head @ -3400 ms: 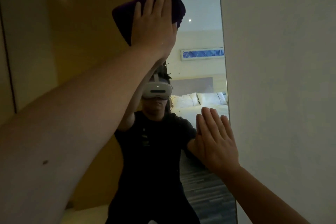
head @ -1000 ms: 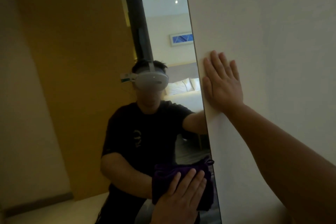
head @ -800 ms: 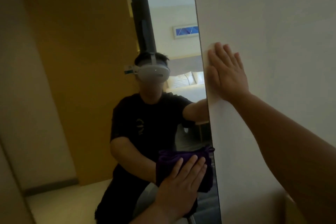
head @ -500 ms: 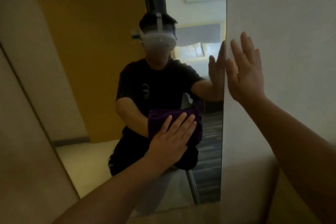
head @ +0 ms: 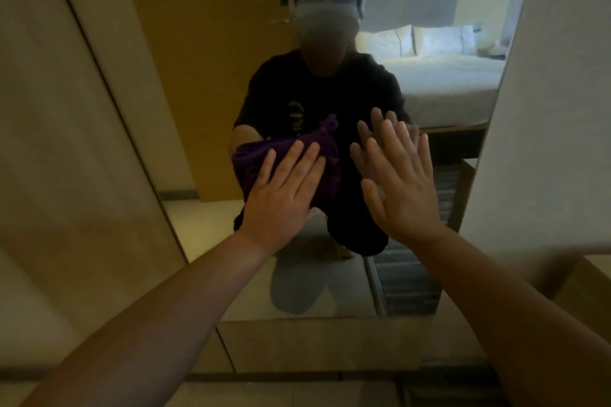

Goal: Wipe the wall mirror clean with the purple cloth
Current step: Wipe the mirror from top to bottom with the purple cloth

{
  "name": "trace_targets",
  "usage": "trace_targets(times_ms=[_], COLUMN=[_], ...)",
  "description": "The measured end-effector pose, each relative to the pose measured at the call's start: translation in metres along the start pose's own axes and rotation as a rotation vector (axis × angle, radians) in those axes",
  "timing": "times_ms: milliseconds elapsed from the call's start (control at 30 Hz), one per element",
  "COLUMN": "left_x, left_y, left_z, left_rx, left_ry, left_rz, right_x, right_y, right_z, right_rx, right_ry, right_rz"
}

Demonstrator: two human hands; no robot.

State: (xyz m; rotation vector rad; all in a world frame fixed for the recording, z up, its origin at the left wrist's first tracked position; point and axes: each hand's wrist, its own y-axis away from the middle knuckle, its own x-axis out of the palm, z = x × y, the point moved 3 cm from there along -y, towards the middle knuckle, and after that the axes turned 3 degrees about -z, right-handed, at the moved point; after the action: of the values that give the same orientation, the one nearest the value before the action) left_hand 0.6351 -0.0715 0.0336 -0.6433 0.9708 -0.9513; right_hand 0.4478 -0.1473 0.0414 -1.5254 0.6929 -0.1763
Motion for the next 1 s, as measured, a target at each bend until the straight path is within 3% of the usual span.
trace_targets(times_ms=[500,833,1000], left_x=[-0.016,-0.002,0.032], left_y=[0.041,0.088,0.161], left_z=[0.118,0.112,0.082], left_rx=[0.003,-0.05,0.005], left_ry=[-0.207,-0.11,-0.077], left_rz=[-0.124,-0.164,-0.152], right_x=[0.074,0.101,0.107], right_y=[-0.011,-0.013,-0.01], right_z=[0.086,0.1,0.1], right_rx=[-0.163,-0.17,-0.193], right_ry=[0.017,0.146,0.234], right_rz=[0.161,0.054,0.011])
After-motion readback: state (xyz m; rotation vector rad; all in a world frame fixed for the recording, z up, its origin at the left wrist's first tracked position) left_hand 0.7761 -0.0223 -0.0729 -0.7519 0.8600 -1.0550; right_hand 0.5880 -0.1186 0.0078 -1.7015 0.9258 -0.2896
